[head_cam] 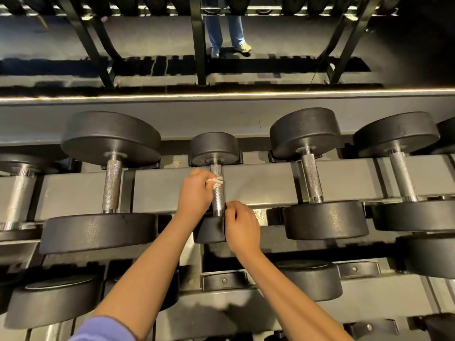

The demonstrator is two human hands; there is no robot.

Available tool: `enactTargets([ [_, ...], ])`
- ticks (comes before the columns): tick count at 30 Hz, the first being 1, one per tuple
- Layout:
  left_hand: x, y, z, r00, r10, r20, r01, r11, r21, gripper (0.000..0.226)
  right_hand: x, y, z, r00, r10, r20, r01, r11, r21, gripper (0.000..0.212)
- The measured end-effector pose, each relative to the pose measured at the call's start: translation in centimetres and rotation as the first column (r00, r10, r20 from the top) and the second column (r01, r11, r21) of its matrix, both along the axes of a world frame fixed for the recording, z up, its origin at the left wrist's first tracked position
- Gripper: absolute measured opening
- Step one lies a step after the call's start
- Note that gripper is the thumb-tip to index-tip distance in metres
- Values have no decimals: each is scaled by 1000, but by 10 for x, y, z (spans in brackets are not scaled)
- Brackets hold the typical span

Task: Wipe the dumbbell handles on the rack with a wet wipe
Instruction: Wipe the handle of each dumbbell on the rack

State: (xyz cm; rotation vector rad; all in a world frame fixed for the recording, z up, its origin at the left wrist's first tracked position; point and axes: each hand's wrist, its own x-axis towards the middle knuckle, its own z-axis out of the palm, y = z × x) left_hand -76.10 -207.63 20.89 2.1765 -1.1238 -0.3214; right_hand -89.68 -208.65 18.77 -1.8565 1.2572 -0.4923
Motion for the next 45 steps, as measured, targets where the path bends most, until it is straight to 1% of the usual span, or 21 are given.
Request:
enactTargets([
  [2, -5, 4, -1, 1000, -12, -21, 13, 999, 44, 13, 0, -1, -2, 1000, 6, -5, -6, 1000, -10, 40],
  [7, -7, 24, 7, 971, -121, -204, 164, 965, 207, 13, -1, -2, -2, 1000, 16, -6, -16, 1000, 3, 35],
  [10, -10, 29, 7, 935, -81, -345, 172, 955, 241, 13, -1, -1, 0, 1000, 20, -23, -20, 1000, 6, 40],
  [12, -10, 31, 7, 917, -48, -397, 139, 969, 204, 12, -1, -1, 2, 999, 28, -24, -27, 999, 40, 42],
  [14, -14, 32, 9, 908, -13, -420, 63, 992, 106, 13, -3, -4, 3, 997, 69, -37, -67, 997, 48, 54],
  [15, -18, 32, 11, 899, -3, -438, 27, 998, 49, 15, -4, -6, 3, 995, 95, -36, -94, 995, 46, 54],
  [16, -22, 32, 11, 888, -3, -459, 4, 1000, 2, 17, -5, -9, 5, 993, 116, 7, -116, 992, 54, 44],
  [17, -26, 32, 11, 877, -5, -481, -14, 999, -36, 17, -5, -12, 9, 988, 127, 88, -135, 987, 87, 32],
  [19, -32, 31, 10, 844, 26, -536, -90, 992, -94, 14, -4, -20, 19, 960, 117, 256, -170, 965, 198, 22],
  [20, -33, 32, 9, 824, 53, -564, -144, 983, -117, 13, -3, -25, 23, 948, 99, 301, -177, 954, 244, 20],
  [22, -34, 32, 7, 808, 97, -581, -222, 964, -149, 10, 1, -33, 26, 952, 77, 296, -158, 953, 258, 16],
  [25, -37, 29, -3, 827, 164, -538, -289, 945, -154, 8, 13, -47, 26, 975, 10, 222, -52, 981, 187, 16],
  [27, -40, 26, -11, 834, 219, -506, -320, 940, -121, 16, 25, -56, 28, 978, -15, 210, -4, 996, 89, 18],
  [30, -40, 23, -18, 810, 264, -523, -378, 918, -122, 23, 44, -64, 28, 986, 77, 146, -69, 996, -57, 19],
  [31, -40, 23, -19, 795, 265, -545, -390, 912, -125, 23, 47, -66, 26, 987, 103, 124, -95, 993, -68, 20],
  [34, -39, 22, -17, 705, 281, -651, -453, 885, -108, 22, 40, -67, 15, 986, 158, 51, -153, 985, -81, 19],
  [35, -39, 21, -16, 689, 266, -674, -456, 882, -117, 21, 36, -67, 12, 984, 177, 24, -175, 982, -75, 16],
  [36, -40, 21, -14, 697, 271, -665, -445, 889, -104, 21, 33, -67, 10, 981, 192, 9, -191, 979, -68, 14],
  [39, -40, 22, -19, 758, 323, -567, -430, 900, -62, 28, 38, -68, 11, 982, 188, 10, -186, 978, -96, 17],
  [43, -39, 21, -13, 713, 312, -628, -469, 878, -96, 25, 67, -76, 17, 995, 66, 68, -53, 982, -182, 17],
  [45, -41, 21, -12, 735, 317, -600, -451, 889, -84, 22, 75, -78, 18, 994, -10, 106, 28, 985, -172, 17],
])
